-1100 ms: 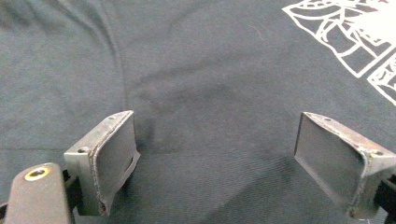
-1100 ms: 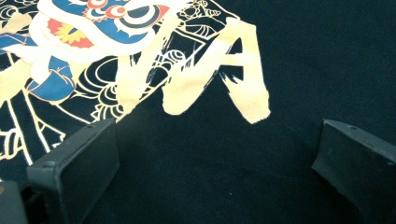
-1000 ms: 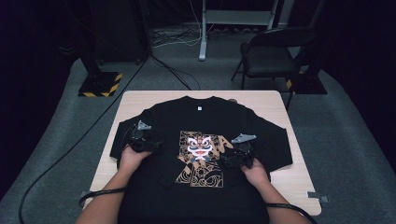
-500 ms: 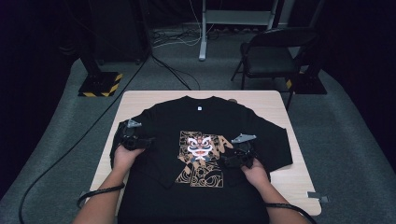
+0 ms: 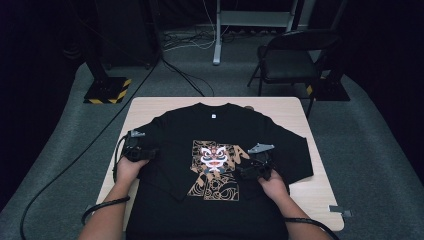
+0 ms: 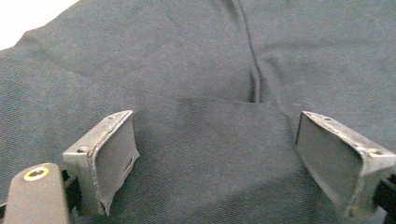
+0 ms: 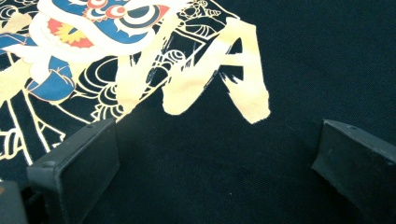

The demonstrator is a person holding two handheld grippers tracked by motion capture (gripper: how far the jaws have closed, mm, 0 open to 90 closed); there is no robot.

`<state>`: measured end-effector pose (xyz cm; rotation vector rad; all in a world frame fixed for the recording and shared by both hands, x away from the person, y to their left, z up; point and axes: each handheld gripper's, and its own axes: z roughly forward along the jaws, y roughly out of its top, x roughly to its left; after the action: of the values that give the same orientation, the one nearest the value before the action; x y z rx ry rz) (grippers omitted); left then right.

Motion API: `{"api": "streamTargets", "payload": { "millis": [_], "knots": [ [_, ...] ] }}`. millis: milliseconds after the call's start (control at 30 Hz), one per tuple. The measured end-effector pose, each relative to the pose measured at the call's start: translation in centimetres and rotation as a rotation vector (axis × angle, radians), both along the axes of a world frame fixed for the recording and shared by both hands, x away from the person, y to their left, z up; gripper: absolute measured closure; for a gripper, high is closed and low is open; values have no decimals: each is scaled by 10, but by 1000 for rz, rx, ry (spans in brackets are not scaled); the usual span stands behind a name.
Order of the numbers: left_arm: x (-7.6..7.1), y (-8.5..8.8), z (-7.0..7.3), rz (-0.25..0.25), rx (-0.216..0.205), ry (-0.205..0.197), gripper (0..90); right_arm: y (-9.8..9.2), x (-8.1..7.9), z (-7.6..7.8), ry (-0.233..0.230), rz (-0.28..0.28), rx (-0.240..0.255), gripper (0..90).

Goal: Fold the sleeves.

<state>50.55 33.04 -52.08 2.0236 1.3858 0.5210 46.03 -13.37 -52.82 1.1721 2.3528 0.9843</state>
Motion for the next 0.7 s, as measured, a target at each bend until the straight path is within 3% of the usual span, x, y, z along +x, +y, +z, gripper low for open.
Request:
{"api": "streamTargets", "payload": {
  "millis": [300,433,700],
  "knots": [
    [1,-2,-2,-3,9,-14,90,0,0,0,0,0,0,0],
    [4,-3,-2,11,29,1,66,0,0,0,-1,0,0,0],
    [5,3,-1,8,-23,4,43,0,0,0,-1,0,0,0]
  ]
}}
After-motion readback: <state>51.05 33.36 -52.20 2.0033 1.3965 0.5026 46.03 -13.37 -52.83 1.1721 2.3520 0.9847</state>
